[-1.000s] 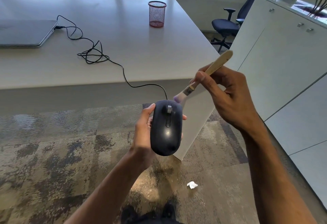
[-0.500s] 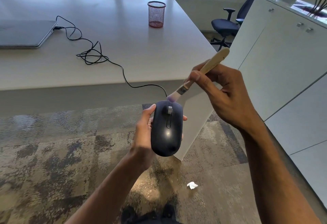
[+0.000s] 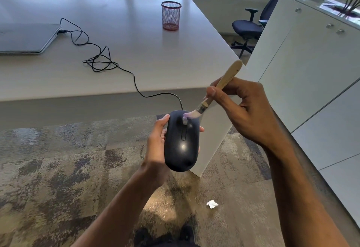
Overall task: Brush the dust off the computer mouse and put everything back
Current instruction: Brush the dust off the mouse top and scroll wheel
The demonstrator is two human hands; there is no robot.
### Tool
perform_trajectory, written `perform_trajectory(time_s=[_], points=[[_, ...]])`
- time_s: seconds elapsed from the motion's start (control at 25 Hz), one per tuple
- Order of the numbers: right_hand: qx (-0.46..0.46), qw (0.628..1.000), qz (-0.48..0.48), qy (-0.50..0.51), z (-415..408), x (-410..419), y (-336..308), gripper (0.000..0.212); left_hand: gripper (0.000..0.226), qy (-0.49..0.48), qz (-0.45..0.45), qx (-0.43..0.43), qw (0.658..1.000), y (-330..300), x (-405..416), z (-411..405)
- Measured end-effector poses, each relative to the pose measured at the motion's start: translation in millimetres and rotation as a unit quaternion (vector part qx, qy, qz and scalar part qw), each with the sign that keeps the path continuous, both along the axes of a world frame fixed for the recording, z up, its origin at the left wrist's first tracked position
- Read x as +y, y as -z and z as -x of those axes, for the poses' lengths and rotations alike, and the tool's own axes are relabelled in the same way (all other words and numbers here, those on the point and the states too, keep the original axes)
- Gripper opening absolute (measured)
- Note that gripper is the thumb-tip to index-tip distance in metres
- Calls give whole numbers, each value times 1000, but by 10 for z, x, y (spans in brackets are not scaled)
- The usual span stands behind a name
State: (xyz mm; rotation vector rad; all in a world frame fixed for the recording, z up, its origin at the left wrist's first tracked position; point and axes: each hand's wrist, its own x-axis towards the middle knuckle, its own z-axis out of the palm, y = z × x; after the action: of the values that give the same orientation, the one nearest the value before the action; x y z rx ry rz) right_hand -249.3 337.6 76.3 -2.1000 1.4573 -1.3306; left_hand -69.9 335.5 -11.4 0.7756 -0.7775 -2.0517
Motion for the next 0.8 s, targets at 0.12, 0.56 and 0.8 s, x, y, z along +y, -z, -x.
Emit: perform_trajectory(time_s=[0.12, 0.56, 0.8], points=[[-37, 998, 19, 41, 10, 6, 21, 20, 75, 2, 0, 0, 1000, -23, 13, 3], [-118, 987, 31, 109, -21, 67, 211, 22, 77, -7, 7, 13, 1000, -12, 4, -28], [-84, 980, 55, 170, -63, 86, 208, 16, 75, -5, 18, 25, 1000, 22, 4, -38]])
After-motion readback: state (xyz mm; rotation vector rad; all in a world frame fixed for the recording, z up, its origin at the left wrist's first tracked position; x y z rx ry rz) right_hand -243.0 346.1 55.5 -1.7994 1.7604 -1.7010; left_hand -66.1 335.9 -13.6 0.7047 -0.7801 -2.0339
